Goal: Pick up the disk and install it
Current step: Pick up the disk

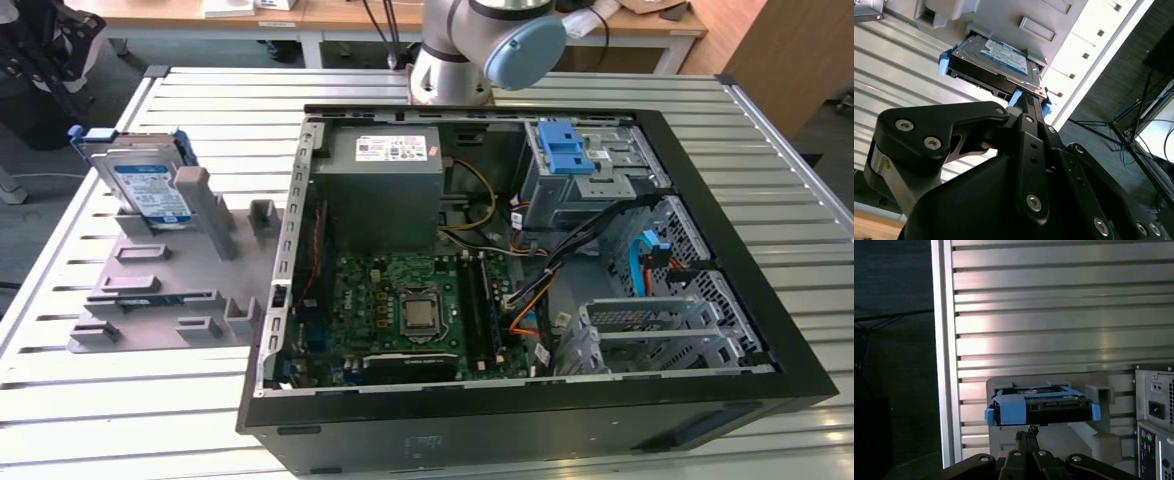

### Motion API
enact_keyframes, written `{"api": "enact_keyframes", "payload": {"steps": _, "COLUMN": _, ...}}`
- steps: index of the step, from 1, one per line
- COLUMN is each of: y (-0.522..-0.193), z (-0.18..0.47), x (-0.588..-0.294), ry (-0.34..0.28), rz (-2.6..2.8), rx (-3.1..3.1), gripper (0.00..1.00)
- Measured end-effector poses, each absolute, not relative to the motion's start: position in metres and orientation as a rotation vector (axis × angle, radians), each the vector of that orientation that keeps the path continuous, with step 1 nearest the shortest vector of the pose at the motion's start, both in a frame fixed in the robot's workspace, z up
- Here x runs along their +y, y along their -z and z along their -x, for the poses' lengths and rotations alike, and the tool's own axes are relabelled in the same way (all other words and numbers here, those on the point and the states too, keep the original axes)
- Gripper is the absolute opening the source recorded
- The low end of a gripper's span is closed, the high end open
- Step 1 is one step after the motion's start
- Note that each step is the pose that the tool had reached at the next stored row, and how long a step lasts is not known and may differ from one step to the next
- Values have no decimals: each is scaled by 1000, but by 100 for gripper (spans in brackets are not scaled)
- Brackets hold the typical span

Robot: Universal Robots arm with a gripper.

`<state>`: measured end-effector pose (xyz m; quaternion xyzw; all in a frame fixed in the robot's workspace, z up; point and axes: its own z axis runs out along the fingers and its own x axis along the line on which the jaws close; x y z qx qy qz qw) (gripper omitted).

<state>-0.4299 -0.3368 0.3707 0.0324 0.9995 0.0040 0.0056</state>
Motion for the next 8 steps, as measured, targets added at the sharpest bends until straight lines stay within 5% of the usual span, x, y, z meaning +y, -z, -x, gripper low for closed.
{"api": "enact_keyframes", "payload": {"steps": 8, "y": -371, "z": 430, "x": -337, "ry": -13, "rz": 76, "rx": 3130, "gripper": 11}}
